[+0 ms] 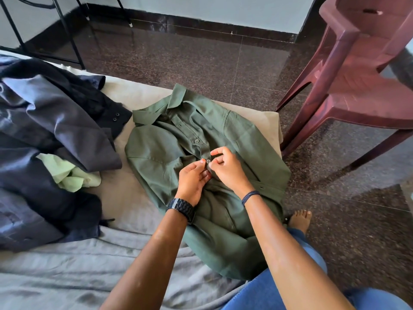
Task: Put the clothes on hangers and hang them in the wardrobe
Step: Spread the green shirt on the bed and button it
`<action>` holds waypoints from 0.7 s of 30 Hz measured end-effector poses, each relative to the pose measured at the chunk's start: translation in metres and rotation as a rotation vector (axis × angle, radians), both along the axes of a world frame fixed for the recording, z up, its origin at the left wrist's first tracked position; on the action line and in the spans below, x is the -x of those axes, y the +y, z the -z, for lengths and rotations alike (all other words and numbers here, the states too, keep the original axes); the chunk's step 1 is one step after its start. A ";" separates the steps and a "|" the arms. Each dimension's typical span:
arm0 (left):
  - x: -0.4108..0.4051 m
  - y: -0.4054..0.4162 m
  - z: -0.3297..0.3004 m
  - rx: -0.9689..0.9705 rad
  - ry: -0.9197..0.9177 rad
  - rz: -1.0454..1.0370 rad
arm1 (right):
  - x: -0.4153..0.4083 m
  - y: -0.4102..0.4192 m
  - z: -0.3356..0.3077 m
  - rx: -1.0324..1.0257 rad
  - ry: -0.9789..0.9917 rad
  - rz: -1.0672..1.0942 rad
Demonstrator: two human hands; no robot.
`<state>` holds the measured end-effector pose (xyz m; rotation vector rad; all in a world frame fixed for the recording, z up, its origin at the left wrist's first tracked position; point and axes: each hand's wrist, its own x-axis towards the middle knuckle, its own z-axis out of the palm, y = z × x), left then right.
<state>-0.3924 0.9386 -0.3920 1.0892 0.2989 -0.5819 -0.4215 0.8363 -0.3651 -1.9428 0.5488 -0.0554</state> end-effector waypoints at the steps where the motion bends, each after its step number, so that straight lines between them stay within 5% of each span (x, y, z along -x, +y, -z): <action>1: 0.000 -0.001 -0.001 -0.013 -0.028 -0.014 | 0.002 -0.004 -0.004 0.086 0.025 -0.075; 5: 0.000 -0.007 0.000 -0.153 -0.181 -0.015 | 0.012 -0.033 -0.017 0.362 0.185 -0.301; 13: 0.015 -0.007 0.003 -0.764 -0.668 0.233 | 0.016 -0.062 -0.019 0.371 0.092 -0.135; 21: 0.020 0.003 0.000 -1.141 -0.886 0.376 | 0.021 -0.057 -0.022 0.404 0.261 -0.388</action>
